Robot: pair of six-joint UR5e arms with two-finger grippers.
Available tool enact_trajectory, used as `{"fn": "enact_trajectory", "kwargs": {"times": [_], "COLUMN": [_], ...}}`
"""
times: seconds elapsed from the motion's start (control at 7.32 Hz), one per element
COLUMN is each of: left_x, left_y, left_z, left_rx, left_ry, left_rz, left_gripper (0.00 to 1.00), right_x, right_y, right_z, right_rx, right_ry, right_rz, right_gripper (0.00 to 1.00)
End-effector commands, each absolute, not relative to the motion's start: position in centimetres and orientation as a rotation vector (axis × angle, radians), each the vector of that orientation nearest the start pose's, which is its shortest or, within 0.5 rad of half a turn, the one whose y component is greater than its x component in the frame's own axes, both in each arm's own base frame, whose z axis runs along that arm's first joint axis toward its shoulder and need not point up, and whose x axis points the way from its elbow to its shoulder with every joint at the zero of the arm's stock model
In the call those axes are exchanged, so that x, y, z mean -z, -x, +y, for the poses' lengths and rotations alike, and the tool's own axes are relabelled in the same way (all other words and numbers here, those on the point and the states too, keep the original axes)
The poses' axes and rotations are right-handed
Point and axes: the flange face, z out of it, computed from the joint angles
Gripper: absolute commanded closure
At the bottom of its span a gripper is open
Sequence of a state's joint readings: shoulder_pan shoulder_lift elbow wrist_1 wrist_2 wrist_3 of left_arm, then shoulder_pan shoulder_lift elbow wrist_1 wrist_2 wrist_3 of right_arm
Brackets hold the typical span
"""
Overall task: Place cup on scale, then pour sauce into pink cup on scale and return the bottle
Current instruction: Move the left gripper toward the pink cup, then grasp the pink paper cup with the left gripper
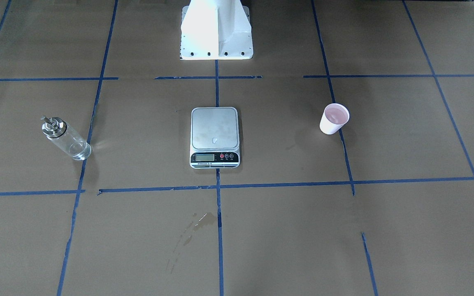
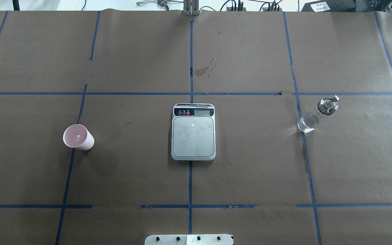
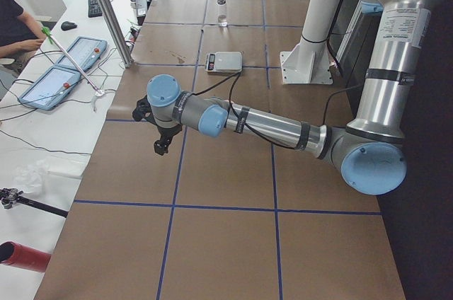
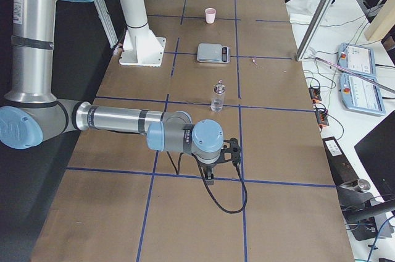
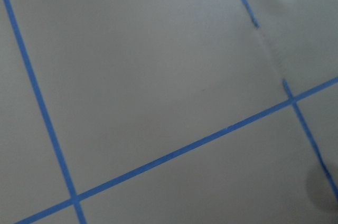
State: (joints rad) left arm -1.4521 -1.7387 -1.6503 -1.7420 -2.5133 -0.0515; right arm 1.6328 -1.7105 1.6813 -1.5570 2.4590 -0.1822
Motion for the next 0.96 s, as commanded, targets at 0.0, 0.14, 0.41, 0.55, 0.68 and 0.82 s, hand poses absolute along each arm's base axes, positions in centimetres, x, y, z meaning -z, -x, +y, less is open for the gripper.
{"fn": "enact_trajectory", "kwargs": {"times": [0.0, 0.14, 0.41, 0.55, 0.68, 0.82], "left_x": [-46.7, -46.2, -45.7, -45.0, -43.1, -42.0], "left_y": [-9.9, -11.1, -17.6, -21.7, -24.9, -27.2], "left_z": [-56.0, -55.7, -50.8, -47.9, -45.8, -44.1], "left_rx": [-0.15, -0.102, 0.102, 0.235, 0.308, 0.334], "left_ry": [-0.192, -0.225, -0.231, -0.152, -0.086, -0.025], "left_rz": [1.048, 1.016, 0.966, 1.018, 1.05, 1.07], "left_gripper": [0.0, 0.0, 0.0, 0.0, 0.0, 0.0], "right_x": [-65.9, -65.9, -65.9, -65.8, -65.8, -65.2], "right_y": [-8.2, -8.2, -8.2, -8.2, -8.2, -8.2], "right_z": [-42.7, -42.7, -42.8, -42.8, -42.8, -43.5], "right_rx": [0.101, 0.1, 0.101, 0.103, 0.103, 0.11], "right_ry": [-0.092, -0.092, -0.091, -0.093, -0.094, -0.104], "right_rz": [-0.882, -0.882, -0.882, -0.882, -0.882, -0.875], "right_gripper": [0.0, 0.0, 0.0, 0.0, 0.0, 0.0]}}
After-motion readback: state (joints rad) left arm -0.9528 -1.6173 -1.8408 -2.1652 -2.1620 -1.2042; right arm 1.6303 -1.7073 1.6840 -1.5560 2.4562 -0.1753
